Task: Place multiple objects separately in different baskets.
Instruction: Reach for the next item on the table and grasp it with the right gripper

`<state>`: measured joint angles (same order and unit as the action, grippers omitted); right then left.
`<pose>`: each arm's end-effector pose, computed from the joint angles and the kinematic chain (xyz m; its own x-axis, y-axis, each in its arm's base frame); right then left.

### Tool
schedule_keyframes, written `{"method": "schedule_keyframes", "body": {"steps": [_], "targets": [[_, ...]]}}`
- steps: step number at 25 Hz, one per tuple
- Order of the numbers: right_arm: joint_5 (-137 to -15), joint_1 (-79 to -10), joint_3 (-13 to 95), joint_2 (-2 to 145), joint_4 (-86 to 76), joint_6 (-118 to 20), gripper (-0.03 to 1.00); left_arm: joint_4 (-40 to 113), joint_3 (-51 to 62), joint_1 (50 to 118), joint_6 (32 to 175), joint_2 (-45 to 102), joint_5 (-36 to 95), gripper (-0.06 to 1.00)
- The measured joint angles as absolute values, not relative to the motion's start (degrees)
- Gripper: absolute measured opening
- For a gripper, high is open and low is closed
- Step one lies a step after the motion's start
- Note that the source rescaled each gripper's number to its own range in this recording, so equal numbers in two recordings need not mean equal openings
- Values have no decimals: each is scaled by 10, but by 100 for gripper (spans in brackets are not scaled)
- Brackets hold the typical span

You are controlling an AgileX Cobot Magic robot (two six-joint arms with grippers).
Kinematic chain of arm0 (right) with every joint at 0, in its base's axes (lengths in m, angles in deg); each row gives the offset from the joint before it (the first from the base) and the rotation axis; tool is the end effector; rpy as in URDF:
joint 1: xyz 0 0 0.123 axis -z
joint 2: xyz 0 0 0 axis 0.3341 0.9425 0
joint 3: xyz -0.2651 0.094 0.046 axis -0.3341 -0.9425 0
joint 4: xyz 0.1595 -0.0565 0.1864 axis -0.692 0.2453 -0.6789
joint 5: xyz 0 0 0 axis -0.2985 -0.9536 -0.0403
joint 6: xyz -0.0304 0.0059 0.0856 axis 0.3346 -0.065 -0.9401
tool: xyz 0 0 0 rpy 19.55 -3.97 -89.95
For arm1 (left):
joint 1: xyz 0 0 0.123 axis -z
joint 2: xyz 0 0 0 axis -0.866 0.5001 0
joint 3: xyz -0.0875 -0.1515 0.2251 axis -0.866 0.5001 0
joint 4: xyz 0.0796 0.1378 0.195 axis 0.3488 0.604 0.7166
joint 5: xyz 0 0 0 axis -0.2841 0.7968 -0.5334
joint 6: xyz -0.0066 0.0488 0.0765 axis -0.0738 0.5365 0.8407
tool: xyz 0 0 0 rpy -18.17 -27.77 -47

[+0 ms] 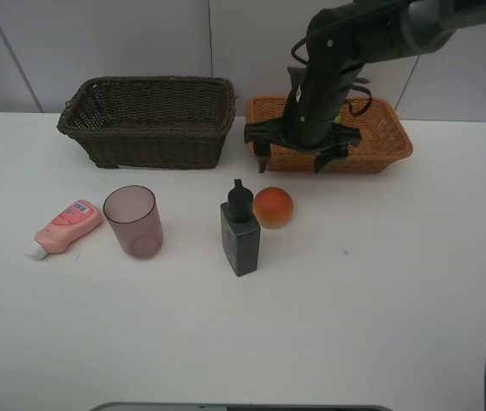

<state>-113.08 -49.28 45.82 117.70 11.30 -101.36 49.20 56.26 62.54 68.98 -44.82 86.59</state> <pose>0.3733 0.2028 0.1604 -0.9575 -0.0777 -0.2778 -0.0857 0.9962 0.0167 -0.0068 -0.0007 0.2782 -0.4465 0.0082 -0.8948 0.0484 0.9987 -0.0150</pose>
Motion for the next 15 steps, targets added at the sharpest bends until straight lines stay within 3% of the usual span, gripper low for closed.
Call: {"method": "schedule_keyframes", "body": {"steps": [15], "targets": [[-1110, -538, 458, 1215, 158, -1134, 91, 492, 563, 625, 690, -448, 866, 97]]}}
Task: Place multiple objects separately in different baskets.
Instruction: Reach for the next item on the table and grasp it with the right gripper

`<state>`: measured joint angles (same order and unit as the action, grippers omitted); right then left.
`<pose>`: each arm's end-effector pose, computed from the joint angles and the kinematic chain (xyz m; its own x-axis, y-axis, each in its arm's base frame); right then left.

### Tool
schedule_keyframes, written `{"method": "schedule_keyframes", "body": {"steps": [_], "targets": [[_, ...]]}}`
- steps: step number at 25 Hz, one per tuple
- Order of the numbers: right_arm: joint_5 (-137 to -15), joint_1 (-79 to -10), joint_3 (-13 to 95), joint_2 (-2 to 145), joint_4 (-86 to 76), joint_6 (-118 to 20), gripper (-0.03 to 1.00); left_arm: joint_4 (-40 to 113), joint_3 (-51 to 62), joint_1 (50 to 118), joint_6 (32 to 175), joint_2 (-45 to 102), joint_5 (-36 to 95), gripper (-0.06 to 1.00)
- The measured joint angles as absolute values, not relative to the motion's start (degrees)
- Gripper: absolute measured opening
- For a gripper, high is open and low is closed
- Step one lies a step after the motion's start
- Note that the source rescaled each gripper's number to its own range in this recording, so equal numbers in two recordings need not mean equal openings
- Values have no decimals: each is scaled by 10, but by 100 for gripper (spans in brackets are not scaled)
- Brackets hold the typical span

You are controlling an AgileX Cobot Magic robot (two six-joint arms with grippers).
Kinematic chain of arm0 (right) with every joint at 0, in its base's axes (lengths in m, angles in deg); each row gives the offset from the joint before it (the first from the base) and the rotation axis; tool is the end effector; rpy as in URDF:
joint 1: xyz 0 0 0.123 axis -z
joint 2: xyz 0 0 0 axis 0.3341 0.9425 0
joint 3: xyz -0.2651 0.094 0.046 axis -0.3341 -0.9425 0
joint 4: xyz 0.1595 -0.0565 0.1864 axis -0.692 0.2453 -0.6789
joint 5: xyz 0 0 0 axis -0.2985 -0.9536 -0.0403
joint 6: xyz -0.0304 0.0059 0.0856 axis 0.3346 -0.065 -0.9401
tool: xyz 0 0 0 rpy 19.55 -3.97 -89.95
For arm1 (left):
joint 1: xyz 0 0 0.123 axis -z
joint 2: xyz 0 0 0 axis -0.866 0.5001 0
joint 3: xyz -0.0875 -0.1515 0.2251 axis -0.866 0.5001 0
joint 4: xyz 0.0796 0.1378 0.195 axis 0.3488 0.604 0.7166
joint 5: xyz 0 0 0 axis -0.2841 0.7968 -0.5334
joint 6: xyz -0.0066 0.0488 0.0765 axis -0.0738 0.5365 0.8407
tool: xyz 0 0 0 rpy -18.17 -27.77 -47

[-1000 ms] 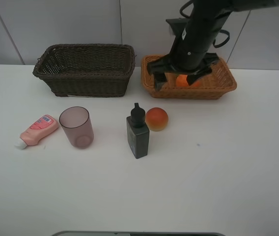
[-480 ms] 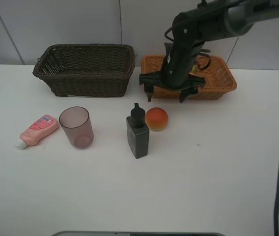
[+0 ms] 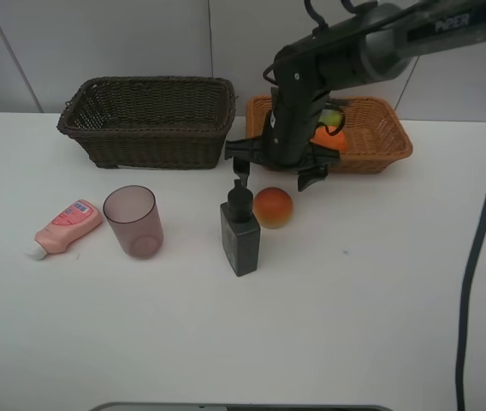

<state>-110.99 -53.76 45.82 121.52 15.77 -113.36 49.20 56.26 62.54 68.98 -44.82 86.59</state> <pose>0.3632 0.2306 0.1334 -0.9600 -0.0071 -0.2799 -0.0087 1.0000 0.0045 -0.0068 -0.0007 0.2782 -0.4465 0.0082 -0.8948 0.0484 0.9987 -0.0150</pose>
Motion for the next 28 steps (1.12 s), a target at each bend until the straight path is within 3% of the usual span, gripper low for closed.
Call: {"method": "schedule_keyframes", "body": {"steps": [28], "targets": [[-1109, -538, 458, 1263, 199, -1173, 90, 492, 563, 625, 690, -448, 866, 97]]}}
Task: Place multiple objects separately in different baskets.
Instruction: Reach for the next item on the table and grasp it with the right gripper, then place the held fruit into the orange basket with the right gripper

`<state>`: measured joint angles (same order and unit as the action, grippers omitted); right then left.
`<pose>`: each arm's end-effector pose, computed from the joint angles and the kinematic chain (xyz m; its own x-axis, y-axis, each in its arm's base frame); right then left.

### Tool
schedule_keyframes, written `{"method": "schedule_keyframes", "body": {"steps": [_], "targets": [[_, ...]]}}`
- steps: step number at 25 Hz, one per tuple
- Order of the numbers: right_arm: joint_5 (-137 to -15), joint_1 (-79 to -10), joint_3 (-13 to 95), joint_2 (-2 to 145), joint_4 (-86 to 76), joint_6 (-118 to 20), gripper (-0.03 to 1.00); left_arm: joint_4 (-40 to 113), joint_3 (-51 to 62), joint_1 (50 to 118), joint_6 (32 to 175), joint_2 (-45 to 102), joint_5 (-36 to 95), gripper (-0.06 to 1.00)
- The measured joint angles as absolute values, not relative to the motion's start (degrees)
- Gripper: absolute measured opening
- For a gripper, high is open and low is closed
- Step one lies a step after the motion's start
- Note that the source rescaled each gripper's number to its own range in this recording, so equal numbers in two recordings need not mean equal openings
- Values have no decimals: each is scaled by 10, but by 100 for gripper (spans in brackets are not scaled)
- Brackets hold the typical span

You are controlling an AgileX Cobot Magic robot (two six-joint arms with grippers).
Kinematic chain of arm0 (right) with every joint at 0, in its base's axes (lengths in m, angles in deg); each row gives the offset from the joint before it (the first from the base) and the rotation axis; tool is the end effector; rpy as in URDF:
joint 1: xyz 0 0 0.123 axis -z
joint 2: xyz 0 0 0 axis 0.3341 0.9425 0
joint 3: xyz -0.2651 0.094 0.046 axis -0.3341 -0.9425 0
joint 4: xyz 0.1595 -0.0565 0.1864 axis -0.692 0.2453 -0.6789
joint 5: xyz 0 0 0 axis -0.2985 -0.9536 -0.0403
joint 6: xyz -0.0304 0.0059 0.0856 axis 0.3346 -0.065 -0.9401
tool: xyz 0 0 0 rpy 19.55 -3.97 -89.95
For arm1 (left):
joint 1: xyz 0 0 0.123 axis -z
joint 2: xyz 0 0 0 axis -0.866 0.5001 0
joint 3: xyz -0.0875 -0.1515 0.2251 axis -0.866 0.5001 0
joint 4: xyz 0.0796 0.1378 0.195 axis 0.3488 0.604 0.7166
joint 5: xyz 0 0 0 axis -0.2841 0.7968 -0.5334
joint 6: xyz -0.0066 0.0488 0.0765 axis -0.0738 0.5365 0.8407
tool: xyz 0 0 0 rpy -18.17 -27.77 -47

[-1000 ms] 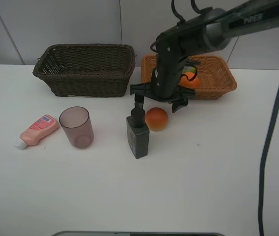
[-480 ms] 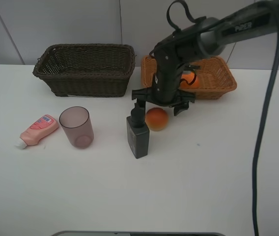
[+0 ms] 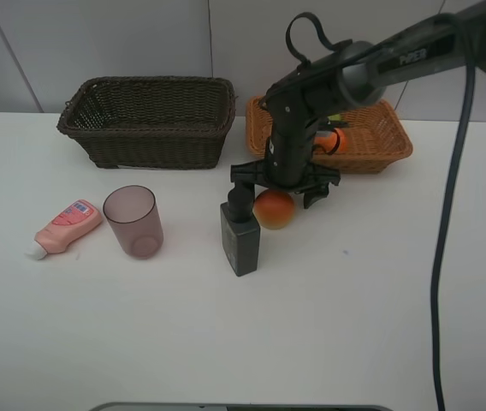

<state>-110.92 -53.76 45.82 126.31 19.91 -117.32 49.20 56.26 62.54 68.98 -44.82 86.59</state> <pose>0.3659 0.2271 0.0984 -0.9688 -0.0036 -0.2479 0.0148 0.9973 -0.0722 -0.0068 -0.0007 0.2782 -0.4465 0.0082 -0.8948 0.0484 0.9987 -0.0150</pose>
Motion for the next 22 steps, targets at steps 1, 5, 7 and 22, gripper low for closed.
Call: {"method": "schedule_keyframes", "body": {"steps": [1, 5, 7, 22], "targets": [[-1109, -538, 458, 1263, 200, -1173, 87, 492, 563, 625, 690, -448, 866, 97], [-1110, -538, 458, 1263, 200, -1173, 48, 492, 563, 625, 690, -448, 866, 97], [-1113, -538, 458, 1263, 200, -1173, 22, 492, 563, 625, 690, -448, 866, 97], [-1126, -538, 459, 1263, 200, -1173, 22, 492, 563, 625, 690, -448, 866, 97]]}}
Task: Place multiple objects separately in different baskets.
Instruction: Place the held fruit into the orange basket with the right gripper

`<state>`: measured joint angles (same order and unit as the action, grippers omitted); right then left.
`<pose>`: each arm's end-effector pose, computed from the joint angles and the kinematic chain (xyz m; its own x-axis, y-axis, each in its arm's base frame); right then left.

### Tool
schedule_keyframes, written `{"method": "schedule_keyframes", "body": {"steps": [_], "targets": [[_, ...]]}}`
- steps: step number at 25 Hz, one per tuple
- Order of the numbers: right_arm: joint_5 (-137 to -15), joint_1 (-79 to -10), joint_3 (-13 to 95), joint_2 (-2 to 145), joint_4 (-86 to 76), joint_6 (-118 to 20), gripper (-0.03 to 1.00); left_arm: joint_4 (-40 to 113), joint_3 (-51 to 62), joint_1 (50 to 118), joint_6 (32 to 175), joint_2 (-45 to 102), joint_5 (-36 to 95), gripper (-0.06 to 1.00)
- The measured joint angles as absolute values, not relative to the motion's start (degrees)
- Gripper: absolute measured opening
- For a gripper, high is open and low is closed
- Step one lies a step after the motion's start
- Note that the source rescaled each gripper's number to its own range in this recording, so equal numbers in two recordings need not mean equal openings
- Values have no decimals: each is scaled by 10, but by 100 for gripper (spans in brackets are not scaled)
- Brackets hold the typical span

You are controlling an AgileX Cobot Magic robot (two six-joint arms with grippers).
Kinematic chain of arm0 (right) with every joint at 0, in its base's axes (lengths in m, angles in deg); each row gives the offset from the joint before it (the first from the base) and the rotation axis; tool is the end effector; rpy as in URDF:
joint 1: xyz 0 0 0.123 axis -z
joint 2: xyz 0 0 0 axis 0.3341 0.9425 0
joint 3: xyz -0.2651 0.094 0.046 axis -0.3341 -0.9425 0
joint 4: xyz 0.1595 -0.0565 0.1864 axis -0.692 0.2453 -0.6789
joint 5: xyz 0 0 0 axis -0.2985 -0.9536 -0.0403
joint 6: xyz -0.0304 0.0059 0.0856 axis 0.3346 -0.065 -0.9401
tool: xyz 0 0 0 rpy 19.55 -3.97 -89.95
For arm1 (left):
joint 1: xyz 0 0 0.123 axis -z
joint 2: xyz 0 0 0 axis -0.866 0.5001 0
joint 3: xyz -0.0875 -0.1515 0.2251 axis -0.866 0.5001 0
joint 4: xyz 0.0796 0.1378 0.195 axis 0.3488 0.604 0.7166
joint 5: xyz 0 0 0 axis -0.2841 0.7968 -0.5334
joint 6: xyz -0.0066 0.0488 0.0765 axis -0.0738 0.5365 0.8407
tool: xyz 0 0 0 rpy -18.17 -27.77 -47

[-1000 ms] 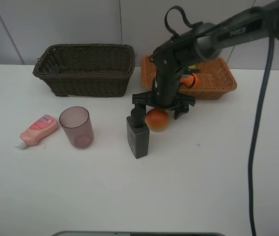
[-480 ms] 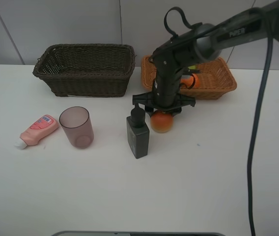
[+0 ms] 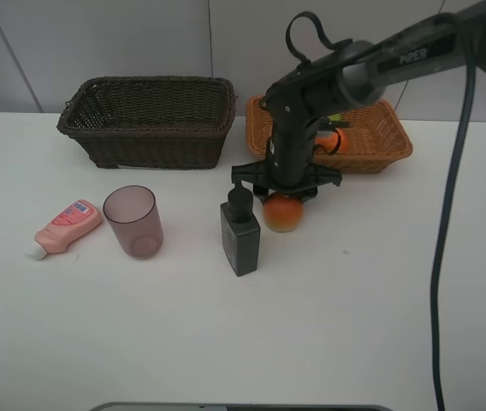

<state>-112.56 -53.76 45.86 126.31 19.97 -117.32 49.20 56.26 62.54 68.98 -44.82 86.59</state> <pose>0.3642 0.2252 0.0983 -0.9733 -0.0026 -0.2296 0.0191 0.9955 -0.0924 -0.0068 -0.0007 0.2782 -0.4465 0.0082 -0.8948 0.0484 0.9987 -0.0150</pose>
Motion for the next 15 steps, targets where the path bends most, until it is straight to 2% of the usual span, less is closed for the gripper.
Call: {"method": "schedule_keyframes", "body": {"steps": [15], "targets": [[-1174, -538, 460, 1211, 201, -1136, 22, 492, 563, 625, 690, -448, 866, 97]]}}
